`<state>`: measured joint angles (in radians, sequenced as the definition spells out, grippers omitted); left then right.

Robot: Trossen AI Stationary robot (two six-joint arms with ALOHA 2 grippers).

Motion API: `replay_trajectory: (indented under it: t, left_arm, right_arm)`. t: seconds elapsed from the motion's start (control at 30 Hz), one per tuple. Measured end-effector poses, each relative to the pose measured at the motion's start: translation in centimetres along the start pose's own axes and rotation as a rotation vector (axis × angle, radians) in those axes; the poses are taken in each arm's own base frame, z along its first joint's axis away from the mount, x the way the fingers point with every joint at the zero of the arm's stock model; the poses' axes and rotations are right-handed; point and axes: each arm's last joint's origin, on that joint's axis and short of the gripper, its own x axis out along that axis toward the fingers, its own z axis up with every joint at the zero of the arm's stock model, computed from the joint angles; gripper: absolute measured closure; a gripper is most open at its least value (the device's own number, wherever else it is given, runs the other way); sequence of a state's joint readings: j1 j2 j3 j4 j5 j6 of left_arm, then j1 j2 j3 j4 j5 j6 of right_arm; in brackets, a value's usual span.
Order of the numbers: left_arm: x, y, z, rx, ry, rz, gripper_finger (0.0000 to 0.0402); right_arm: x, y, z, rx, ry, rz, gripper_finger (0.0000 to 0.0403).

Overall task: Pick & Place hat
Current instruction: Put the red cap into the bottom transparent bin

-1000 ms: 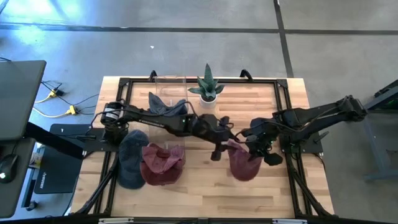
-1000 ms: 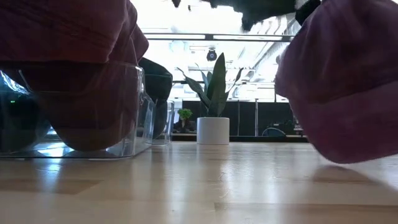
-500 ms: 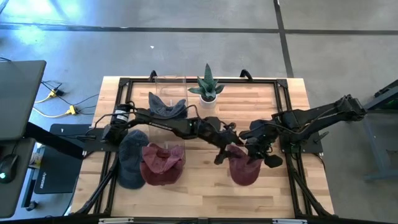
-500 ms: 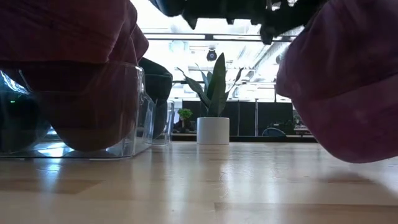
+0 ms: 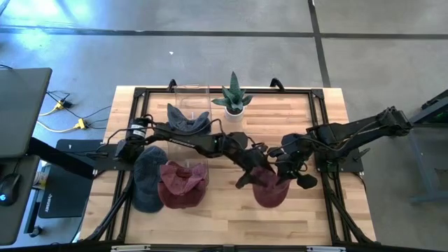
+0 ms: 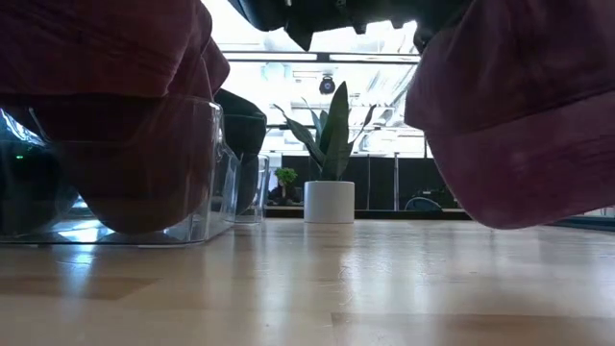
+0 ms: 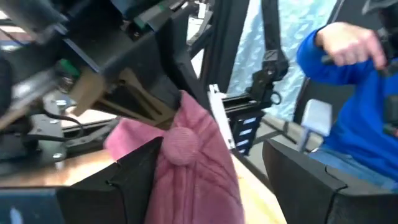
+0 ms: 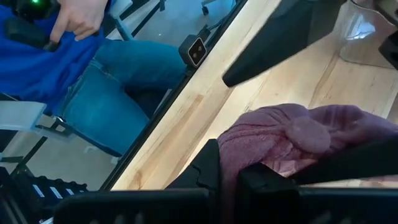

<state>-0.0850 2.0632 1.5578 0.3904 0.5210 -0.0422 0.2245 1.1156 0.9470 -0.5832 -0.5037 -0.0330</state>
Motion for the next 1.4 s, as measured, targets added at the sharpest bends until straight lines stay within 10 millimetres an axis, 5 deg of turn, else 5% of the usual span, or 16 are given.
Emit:
replay_trajectory:
  t: [0.37, 0.87, 1.1, 1.4]
  left_arm:
    - [0.0, -0.2, 0.2, -0.034, -0.012, -0.070, 0.0168]
    - [0.0, -0.2, 0.2, -0.005, -0.018, -0.071, 0.0387]
    - [0.7, -2.1, 0.4, 0.083, -0.003, -0.113, 0.0398]
    - [-1.6, -6.2, 3.7, 0.096, 0.160, 0.001, 0.0400]
  right_arm:
    - [0.1, 0.0, 0.1, -0.007, -0.009, 0.007, 0.0398]
    - [0.1, 0.0, 0.2, -0.001, -0.020, 0.018, 0.0388]
    - [-1.4, 1.1, -0.4, 0.042, 0.000, 0.092, 0.0320]
    - [-3.1, 3.1, -3.6, 0.090, -0.061, 0.002, 0.0266]
